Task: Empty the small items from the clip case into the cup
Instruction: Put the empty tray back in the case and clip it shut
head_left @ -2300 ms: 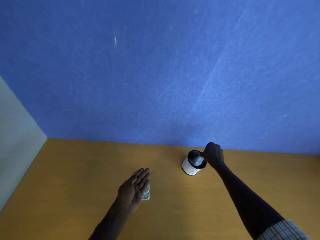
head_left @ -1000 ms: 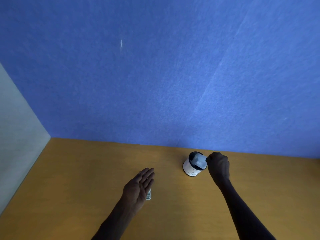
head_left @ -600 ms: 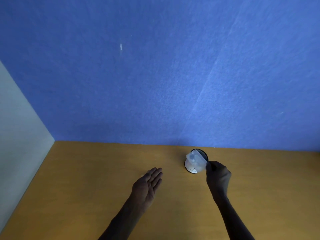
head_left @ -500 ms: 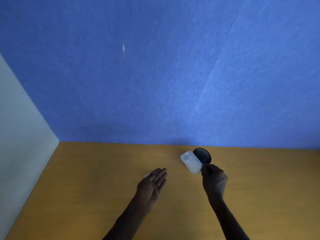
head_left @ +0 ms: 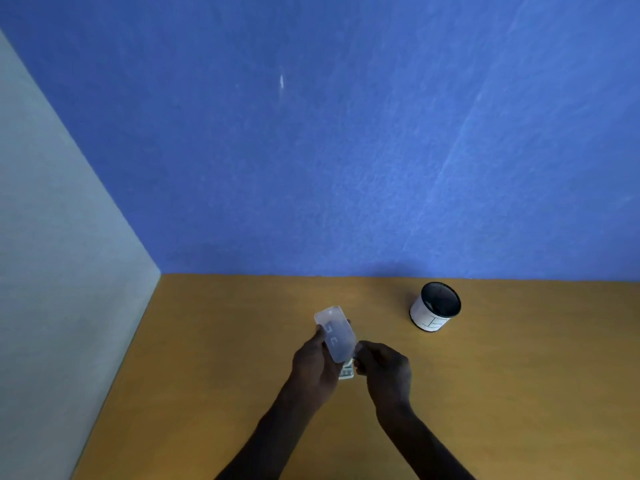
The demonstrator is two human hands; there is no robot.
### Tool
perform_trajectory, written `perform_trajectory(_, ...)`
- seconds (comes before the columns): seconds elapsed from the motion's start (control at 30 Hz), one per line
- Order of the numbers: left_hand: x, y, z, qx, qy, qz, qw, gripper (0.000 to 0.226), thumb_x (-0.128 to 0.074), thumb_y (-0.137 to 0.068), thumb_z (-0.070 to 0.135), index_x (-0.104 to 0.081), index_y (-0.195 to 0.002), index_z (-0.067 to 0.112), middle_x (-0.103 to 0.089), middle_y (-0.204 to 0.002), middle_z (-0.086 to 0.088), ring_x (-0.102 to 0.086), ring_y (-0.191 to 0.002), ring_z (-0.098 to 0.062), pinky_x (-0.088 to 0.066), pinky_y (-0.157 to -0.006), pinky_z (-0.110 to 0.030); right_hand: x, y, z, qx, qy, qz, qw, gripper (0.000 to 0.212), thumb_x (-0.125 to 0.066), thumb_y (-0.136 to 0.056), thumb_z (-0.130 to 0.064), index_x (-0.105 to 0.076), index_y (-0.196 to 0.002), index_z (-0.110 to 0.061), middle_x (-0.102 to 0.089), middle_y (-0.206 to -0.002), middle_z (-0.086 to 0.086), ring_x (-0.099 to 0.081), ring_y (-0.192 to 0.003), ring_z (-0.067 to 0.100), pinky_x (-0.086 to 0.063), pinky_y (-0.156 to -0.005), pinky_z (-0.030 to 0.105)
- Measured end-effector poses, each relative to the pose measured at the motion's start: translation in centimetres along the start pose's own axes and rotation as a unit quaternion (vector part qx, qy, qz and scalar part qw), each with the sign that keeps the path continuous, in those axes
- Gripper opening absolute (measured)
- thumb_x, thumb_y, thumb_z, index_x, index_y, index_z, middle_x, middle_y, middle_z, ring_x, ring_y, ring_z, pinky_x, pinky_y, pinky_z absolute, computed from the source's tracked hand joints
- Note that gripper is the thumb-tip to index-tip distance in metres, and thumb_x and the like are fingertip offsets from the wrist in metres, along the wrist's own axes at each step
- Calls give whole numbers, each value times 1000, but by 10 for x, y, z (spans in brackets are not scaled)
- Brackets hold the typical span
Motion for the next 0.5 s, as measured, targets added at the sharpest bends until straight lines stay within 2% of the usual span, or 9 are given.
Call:
perform_trajectory(0.1,6,1,13,-15,0,-15,1000,47,-44,-99,28,-50,-133,-5,-67,-110,-19,-63,-98,-30,-57,-76,-38,-12,-4,5,-15,-12,-27,999,15,-67,-89,-10,-79,-81,-15,-75,-66,5,-69,-59,15,-59,-62,40)
perform_trajectory(0.17,9,0,21,-32,4,-20,999,52,-49,-94,27,-49,-133,-6,-68,-105,-17,-64,-94,-28,-57,-76,-35,-15,-10,8,-29,-23,-25,999,18,-66,-90,-9,-77,-78,-16,-76,-67,6,-70,-61,17,-60,-64,43)
perform_trajectory(0.27,15,-2,32,-52,14,-25,998,57,-55,-86,26,-48,-134,-5,-65,-113,-19,-63,-99,-28,-58,-76,-35,-15,-22,15,-51,-22,-17,998,23,-66,-89,-9,-75,-72,-22,-76,-67,6,-70,-61,18,-62,-67,45)
perform_trajectory(0.4,23,-6,36,-52,19,-21,998,51,-49,-95,25,-46,-137,-4,-61,-120,-20,-60,-103,-28,-59,-76,-33,-14,-40,25,-22,78,-32,996,29,-65,-89,-5,-72,-69,-24,-74,-66,3,-67,-60,16,-60,-63,42)
perform_trajectory(0.5,28,-10,37,-51,7,-1,999,47,-46,-99,26,-48,-136,-3,-60,-126,-21,-61,-104,-28,-55,-81,-35,-19,-50,36,-4,168,-63,984,11,-69,-87,-8,-77,-80,-10,-74,-69,3,-66,-59,14,-58,-59,39)
Point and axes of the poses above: each hand's wrist, its own y-axis away from the middle knuckle, its own x-axis out of the back of the hand, z = x × y, the point moved 5 cm from there along -y, towards the middle knuckle
